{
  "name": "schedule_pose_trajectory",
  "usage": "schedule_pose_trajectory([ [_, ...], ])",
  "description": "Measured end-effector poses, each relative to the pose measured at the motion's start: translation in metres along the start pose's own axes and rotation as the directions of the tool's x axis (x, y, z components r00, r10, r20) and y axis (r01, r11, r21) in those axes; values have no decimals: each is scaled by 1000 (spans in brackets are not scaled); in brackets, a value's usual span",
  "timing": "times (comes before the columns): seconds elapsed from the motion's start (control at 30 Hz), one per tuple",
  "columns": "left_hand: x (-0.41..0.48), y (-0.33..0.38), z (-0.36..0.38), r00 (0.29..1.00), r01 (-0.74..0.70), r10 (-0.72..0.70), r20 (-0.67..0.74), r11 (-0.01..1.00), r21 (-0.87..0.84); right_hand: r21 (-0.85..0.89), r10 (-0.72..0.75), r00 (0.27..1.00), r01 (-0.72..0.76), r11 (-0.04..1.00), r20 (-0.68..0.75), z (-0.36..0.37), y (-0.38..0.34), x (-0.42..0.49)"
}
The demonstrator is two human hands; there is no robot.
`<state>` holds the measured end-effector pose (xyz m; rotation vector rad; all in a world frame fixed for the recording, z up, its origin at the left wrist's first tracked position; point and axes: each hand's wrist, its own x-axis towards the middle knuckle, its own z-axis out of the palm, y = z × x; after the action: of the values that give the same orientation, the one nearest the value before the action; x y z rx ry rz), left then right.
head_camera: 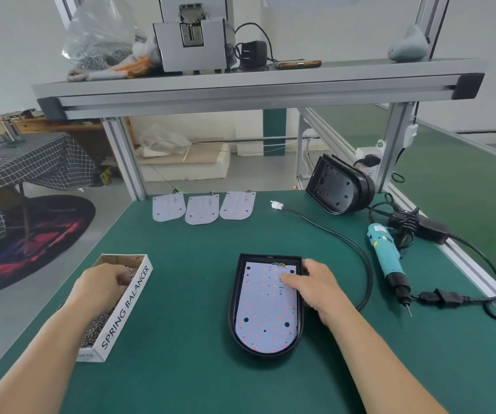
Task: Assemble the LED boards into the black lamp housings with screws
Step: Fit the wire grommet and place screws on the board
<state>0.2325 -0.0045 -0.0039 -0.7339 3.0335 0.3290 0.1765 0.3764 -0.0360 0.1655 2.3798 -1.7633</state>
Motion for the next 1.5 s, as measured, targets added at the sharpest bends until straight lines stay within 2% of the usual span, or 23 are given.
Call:
schedule_pose_trajectory([
  [0.3, -2, 1, -1, 991, 2, -19, -135, 993, -120, 11, -5, 1000, 5, 1000, 15, -1, 2, 1],
  [0.77, -8, 9, -15, 942, 128, -203, -268, 954, -272, -1, -10, 1000, 10, 1000, 13, -2, -1, -3],
  [0.97, -12, 1, -18, 948, 183, -269, -170, 898, -401, -9, -6, 1000, 6, 1000, 11, -1, -1, -3],
  [1.0, -13, 4, -21, 953, 167, -265, -147, 865, -474, -15, -7, 1000, 7, 1000, 12, -1, 0, -3],
  [1.03, -14, 11, -24, 959, 148, -264, -105, 779, -610, -22, -9, 1000, 10, 1000, 12, -1, 0, -3],
  [1.07, -16, 24, -28, 968, 135, -250, -28, 611, -780, -28, -11, 1000, 11, 1000, 9, -1, 0, -3],
  [1.1, -22, 41, -32, 978, 146, -196, 73, 387, -911, -32, -10, 1000, 11, 999, 6, -1, 0, -2],
  [1.13, -30, 61, -33, 982, 178, -95, 164, 164, -970, -37, -7, 1000, 7, 999, 5, -1, 1, -2],
  [1.17, -41, 84, -32, 970, 241, 24, 240, -28, -970, -47, -3, 1000, 4, 999, 4, -1, 1, -3],
  [1.2, -53, 108, -28, 938, 334, 154, 309, -174, -926, -68, -5, 1000, 5, 998, 1, 0, 0, -3],
  [1.23, -64, 132, -20, 886, 440, 284, 366, -271, -856, -101, -12, 1000, 11, 995, -7, 1, -1, -4],
  [1.3, -83, 176, -1, 770, 611, 459, 442, -333, -718, -182, -36, 999, 29, 983, -36, 2, -4, -6],
  [1.37, -95, 210, 21, 708, 691, 496, 503, -337, -640, -285, -86, 994, 64, 956, -68, 2, -6, -8],
  [1.43, -97, 230, 38, 696, 713, 467, 546, -364, -599, -385, -144, 987, 107, 917, -70, 0, -6, -13],
  [1.5, -95, 237, 48, 707, 707, 438, 556, -395, -587, -442, -138, 990, 127, 888, 7, -5, -7, -15],
])
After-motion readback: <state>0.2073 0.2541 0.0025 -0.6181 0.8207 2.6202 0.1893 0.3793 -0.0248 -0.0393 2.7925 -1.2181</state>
